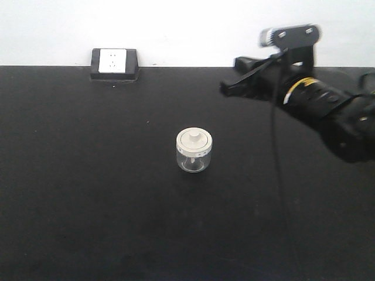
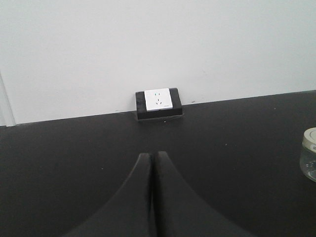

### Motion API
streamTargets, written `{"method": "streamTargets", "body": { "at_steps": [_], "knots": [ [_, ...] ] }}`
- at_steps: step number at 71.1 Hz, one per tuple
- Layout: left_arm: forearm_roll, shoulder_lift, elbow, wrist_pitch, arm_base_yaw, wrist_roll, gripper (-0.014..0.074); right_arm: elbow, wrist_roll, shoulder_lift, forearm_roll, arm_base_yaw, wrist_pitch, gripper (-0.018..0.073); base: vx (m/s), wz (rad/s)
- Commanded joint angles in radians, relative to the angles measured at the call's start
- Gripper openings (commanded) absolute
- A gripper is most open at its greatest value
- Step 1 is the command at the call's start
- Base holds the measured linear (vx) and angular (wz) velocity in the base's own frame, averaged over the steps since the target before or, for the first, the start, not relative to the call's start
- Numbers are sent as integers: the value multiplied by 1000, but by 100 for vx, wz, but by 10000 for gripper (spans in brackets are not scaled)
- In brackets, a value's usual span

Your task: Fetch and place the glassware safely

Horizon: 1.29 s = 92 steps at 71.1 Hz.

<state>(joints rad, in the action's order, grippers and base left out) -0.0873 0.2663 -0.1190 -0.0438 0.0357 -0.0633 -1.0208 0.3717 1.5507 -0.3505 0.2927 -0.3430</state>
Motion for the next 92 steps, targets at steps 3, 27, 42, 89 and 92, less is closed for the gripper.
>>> {"method": "streamTargets", "body": {
  "at_steps": [3,27,42,89,92],
  "knots": [
    [3,8,-29,-71,-1,-9,-7,-26,8,-112,14,-65,24,-8,0,0],
    [3,8,-29,-71,-1,-9,-7,8,7,-324,0,-177,178,-6,0,0],
    [3,8,-29,-71,-1,-9,-7,201,8,-483,7,-258,99,-5,0,0],
    [3,8,-29,-71,-1,-9,-7,705,33,-1087,11,-347,203,-3,0,0],
    [3,8,-29,-71,-1,-9,-7,729,37,-1122,10,-347,203,-3,0,0]
  ]
}}
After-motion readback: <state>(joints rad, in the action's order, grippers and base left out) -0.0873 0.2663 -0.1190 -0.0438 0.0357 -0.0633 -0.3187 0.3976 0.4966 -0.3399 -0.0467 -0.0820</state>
